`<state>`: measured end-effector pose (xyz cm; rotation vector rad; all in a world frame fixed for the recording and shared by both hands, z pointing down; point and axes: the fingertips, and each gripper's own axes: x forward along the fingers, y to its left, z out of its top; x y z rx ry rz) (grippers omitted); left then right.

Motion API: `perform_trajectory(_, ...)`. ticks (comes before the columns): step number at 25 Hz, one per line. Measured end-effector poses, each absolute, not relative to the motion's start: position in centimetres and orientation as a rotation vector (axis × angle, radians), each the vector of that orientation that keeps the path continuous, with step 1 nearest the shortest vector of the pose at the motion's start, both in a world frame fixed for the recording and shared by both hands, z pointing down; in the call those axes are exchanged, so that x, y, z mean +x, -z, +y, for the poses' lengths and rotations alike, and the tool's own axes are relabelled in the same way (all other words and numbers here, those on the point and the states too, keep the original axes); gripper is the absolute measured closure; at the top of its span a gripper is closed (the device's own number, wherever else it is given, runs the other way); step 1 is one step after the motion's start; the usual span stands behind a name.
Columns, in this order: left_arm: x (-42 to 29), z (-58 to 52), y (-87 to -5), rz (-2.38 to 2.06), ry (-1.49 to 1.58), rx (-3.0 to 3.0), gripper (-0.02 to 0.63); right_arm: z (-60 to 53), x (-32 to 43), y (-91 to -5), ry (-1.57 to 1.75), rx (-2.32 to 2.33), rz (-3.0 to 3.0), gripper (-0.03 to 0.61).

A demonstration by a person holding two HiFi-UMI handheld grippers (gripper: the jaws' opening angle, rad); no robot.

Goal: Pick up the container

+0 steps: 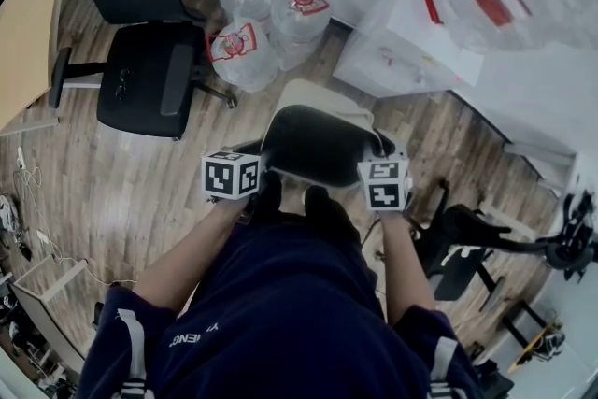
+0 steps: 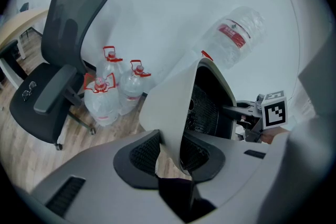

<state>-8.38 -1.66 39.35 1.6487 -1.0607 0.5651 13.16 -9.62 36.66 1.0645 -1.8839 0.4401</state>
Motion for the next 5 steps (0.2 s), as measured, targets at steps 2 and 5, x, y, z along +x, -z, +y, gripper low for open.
perform_trajectory(2,-8.3,-1.86,-39.39,-1.059,-0.559,1.65,0.494,-9.82,13.13,-36.73,-0.44,1.063,-1.885,0.525)
perform_trajectory(5,-8.2,-2.21,-39.43,-1.057,-0.554,1.652,0.494,-10.21,13.09,-36.81,-0.438,1.065,-1.889,0.526)
